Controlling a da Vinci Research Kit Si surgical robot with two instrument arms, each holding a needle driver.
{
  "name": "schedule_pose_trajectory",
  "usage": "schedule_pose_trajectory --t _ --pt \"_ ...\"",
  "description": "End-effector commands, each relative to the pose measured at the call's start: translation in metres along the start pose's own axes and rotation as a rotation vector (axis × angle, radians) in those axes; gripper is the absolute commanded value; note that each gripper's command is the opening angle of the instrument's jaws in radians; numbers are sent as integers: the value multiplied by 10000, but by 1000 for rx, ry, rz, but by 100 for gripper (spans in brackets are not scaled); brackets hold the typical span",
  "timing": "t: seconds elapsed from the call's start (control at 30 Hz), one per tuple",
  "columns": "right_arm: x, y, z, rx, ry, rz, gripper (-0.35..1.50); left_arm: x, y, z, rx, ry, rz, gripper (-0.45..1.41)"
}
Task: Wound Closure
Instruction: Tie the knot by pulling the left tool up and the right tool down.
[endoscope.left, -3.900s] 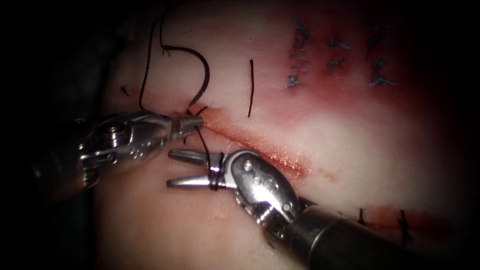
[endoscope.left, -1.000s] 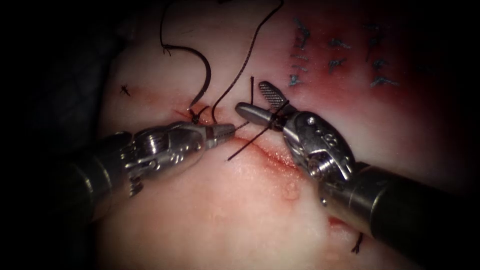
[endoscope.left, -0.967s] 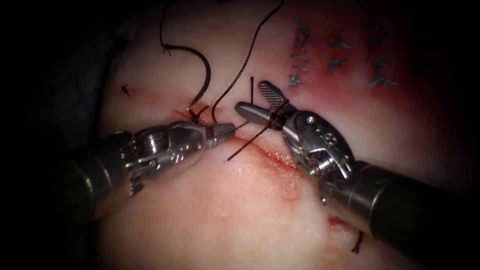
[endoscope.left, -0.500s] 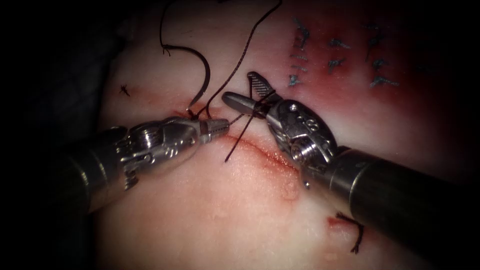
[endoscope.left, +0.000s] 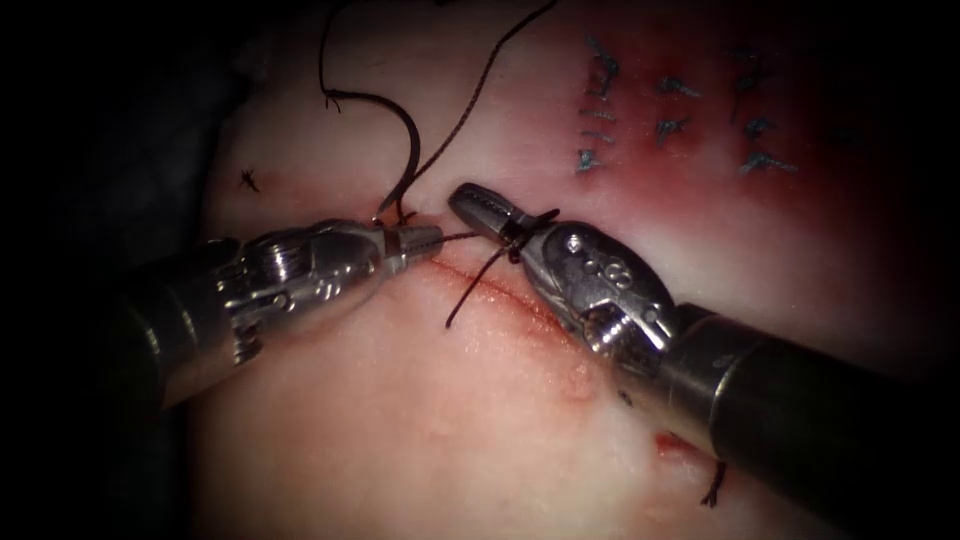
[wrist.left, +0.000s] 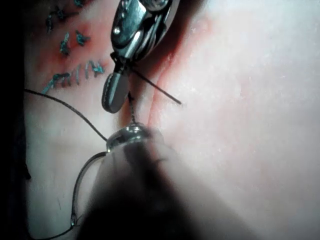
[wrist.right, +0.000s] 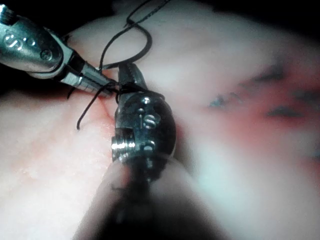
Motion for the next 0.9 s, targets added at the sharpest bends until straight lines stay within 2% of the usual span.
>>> schedule_pose_trajectory --t 0.03,0.4,0.53,0.9 --pt "-3 -5 5 4 2 -6 -35 3 -5 7 2 1 1 -35" --pt "-10 -47 -23 -2 27 -88 -35 2 -37 -2 5 -18 -8 -35" --pt "-15 -62 -30 -6 21 -119 -35 6 -61 -5 19 -18 -6 -35" --pt "-19 -71 -29 -13 24 -141 -35 33 -121 -10 63 -11 -6 -35"
